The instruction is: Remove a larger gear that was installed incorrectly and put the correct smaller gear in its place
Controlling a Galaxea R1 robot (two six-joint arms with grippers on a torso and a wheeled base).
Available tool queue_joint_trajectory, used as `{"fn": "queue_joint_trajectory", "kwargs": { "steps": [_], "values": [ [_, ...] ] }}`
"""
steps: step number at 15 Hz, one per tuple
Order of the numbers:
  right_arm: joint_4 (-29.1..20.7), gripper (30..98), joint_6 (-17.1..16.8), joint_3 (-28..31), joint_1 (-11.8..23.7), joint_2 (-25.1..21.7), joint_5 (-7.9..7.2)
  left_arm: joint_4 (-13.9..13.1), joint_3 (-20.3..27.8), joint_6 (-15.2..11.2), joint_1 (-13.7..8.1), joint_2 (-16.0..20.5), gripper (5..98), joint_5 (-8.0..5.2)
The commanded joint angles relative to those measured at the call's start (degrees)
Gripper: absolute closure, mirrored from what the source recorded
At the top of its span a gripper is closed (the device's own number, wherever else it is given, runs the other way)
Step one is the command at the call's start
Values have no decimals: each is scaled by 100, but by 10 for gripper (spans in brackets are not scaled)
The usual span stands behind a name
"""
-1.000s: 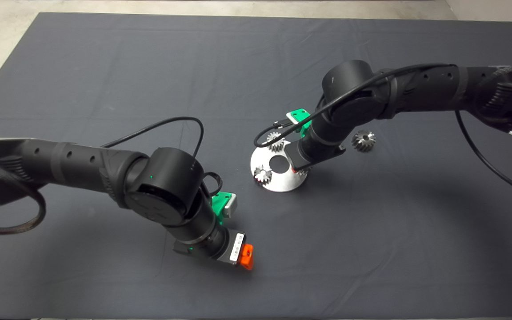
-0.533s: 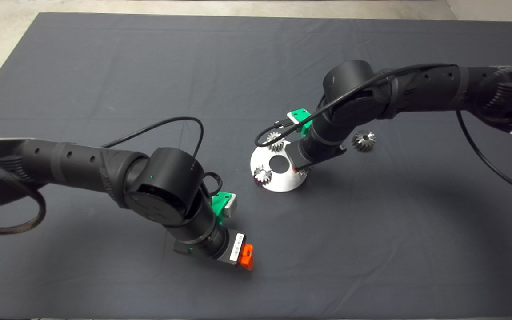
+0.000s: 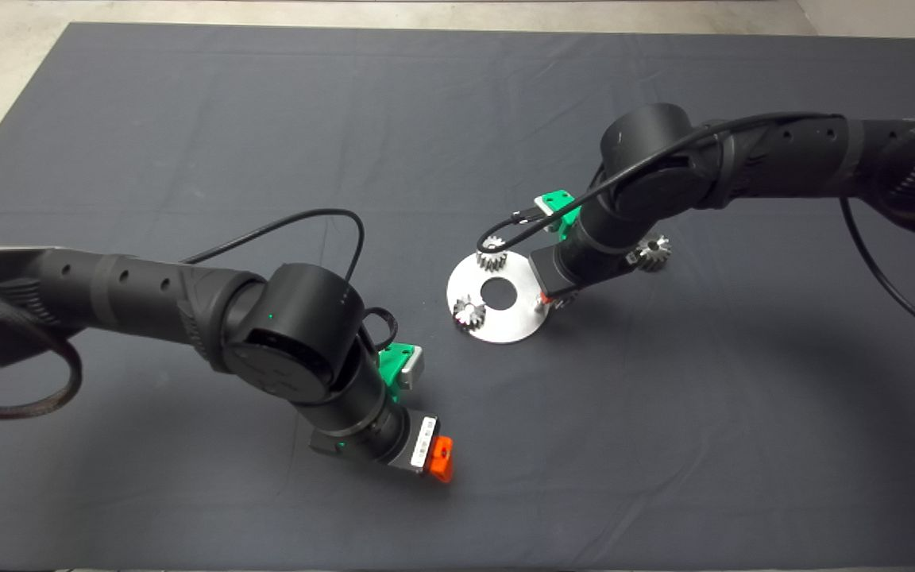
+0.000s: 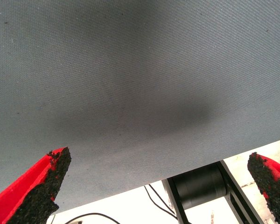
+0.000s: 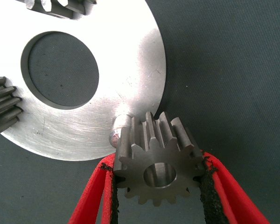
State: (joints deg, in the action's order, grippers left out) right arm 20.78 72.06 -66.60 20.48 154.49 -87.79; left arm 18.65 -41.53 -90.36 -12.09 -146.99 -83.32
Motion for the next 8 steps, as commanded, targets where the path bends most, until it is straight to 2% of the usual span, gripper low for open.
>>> {"fn": "queue_joint_trajectory", "kwargs": {
  "steps": [1,8],
  "values": [
    [163,934,-17,61,150,172,-502,33,6,1,-109,17,59,9],
    [172,934,-8,-89,103,333,-493,92,-2,1,-109,25,59,9]
  ]
}}
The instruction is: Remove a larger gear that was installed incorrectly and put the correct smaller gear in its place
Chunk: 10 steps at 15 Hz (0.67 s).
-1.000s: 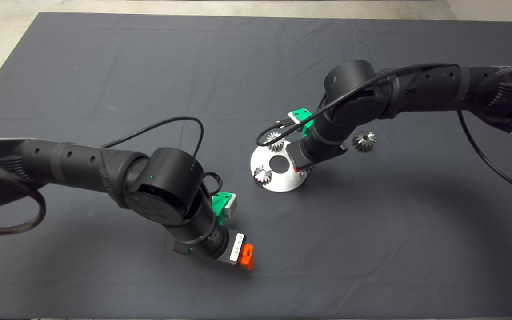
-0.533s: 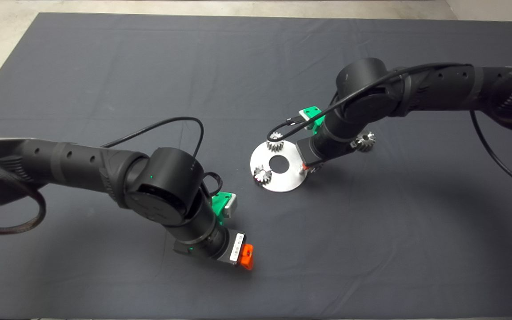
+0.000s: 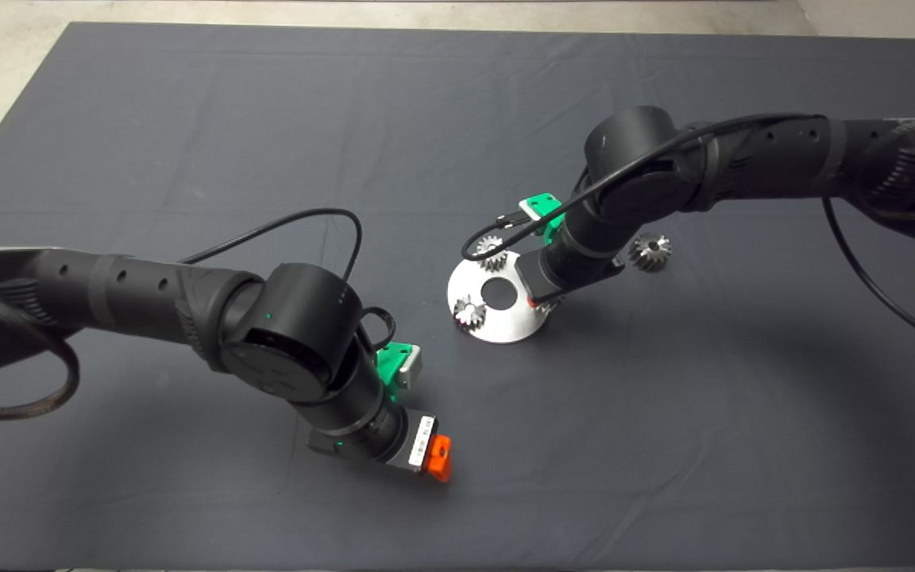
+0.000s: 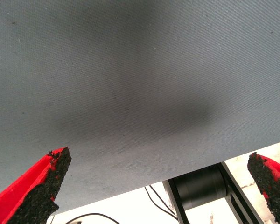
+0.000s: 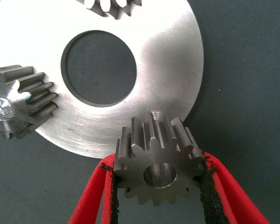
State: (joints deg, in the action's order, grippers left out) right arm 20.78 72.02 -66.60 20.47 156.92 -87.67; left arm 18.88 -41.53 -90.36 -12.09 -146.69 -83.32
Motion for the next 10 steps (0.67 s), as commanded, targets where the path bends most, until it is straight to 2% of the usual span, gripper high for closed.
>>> {"fn": "queue_joint_trajectory", "kwargs": {
  "steps": [1,10],
  "values": [
    [172,932,-4,-89,40,81,-505,80,-2,1,-109,-5,59,9],
    [246,934,-104,-193,-90,-42,-531,89,-11,-17,-101,-5,59,9]
  ]
}}
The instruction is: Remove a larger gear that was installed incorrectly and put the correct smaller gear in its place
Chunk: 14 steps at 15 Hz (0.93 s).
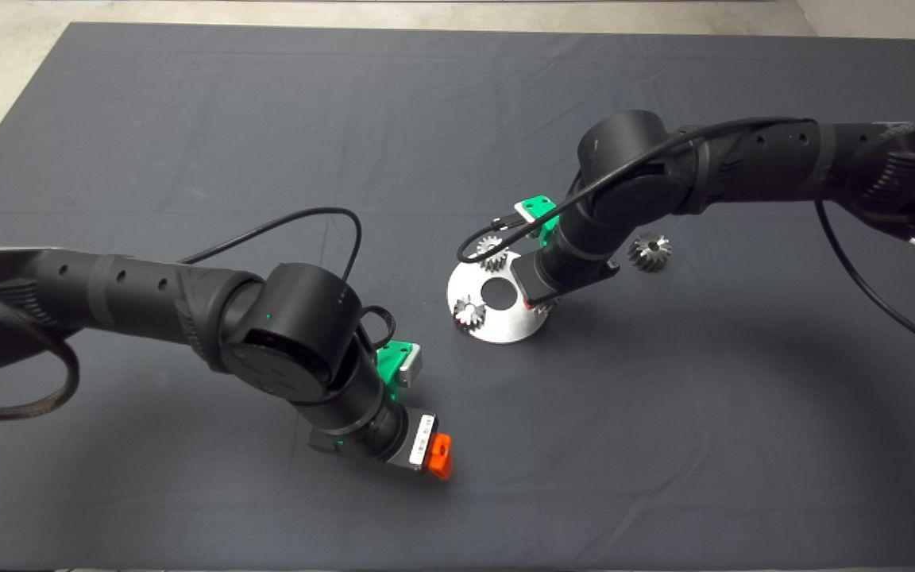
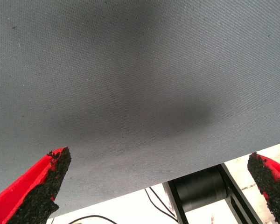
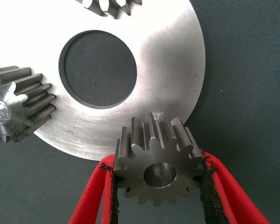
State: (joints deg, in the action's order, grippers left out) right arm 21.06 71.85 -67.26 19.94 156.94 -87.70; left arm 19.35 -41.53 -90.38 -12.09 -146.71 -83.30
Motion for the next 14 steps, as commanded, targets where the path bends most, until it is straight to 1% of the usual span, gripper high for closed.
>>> {"fn": "queue_joint_trajectory", "kwargs": {
  "steps": [1,4,6,7,9,14],
  "values": [
    [273,934,-193,-188,-77,-45,-529,44,-20,-15,-101,6,59,7],
    [302,934,-268,-216,-87,-142,-529,44,6,-32,-101,-11,59,7],
    [390,934,-308,-216,-171,-212,-529,51,24,-67,-101,-20,59,7],
    [444,934,-382,-244,-201,-220,-529,53,7,-67,-101,-20,59,7],
    [460,934,-414,-295,-224,-252,-529,131,-2,-59,-101,-20,59,7],
    [453,934,-428,-190,-264,-334,-520,148,-11,-59,-101,-29,59,15]
  ]
}}
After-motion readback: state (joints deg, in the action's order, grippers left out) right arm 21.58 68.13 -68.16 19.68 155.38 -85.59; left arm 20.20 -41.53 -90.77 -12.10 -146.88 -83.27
